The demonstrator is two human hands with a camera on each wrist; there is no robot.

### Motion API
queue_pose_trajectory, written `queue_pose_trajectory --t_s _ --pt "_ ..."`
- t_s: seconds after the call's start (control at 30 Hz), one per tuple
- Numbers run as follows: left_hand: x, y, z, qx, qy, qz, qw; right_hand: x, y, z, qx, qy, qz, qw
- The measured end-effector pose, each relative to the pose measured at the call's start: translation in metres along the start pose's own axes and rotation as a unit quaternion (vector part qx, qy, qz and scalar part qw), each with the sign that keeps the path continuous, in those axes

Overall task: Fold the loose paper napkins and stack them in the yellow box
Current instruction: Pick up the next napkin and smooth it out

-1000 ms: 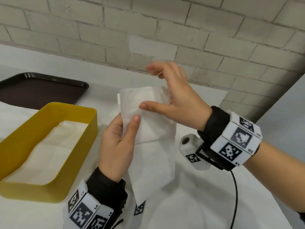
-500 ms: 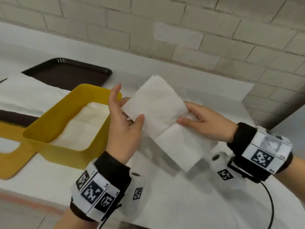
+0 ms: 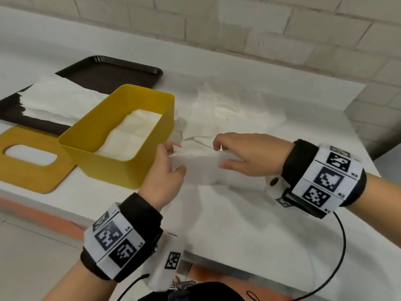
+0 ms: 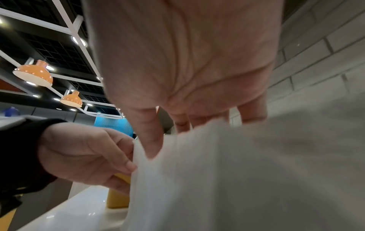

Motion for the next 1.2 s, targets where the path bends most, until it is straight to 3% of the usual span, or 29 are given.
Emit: queue_pose_trajectory --t_s 0.23,0.43,0.73,1.03,1.2 --pt "-0.01 -0.002 0.007 0.012 0.074 -0.057 0.996 0.002 -0.014 0.016 0.0 0.0 0.015 1.0" --pt "-0.014 -0.003 0.007 0.025 0.076 -0.057 0.995 0.003 -0.006 0.007 0.055 -0.022 0.005 0.998" --pt "-0.006 -0.007 0.021 -0.018 0.025 -0.019 0.999 -0.01 -0.01 0.02 0.041 -0.004 -0.02 0.999" --pt "-0.013 -0.01 0.016 -0.01 0.043 -0.035 0.998 -0.016 -0.005 -0.002 0.123 -0.073 -0.048 0.989" --pt "-0.019 -0.013 0.014 0.006 0.026 -0.05 0.998 0.001 -0.01 0.009 0.054 -0.007 0.04 0.998"
Point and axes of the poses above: each hand's wrist, its own y-axis away from the middle knuckle, its own z-axis out of the palm, x = y × z, the point moved 8 cm from there along -y, towards the middle knuckle, and after that the axes turned 5 degrees about -x, right-handed, at the moved point
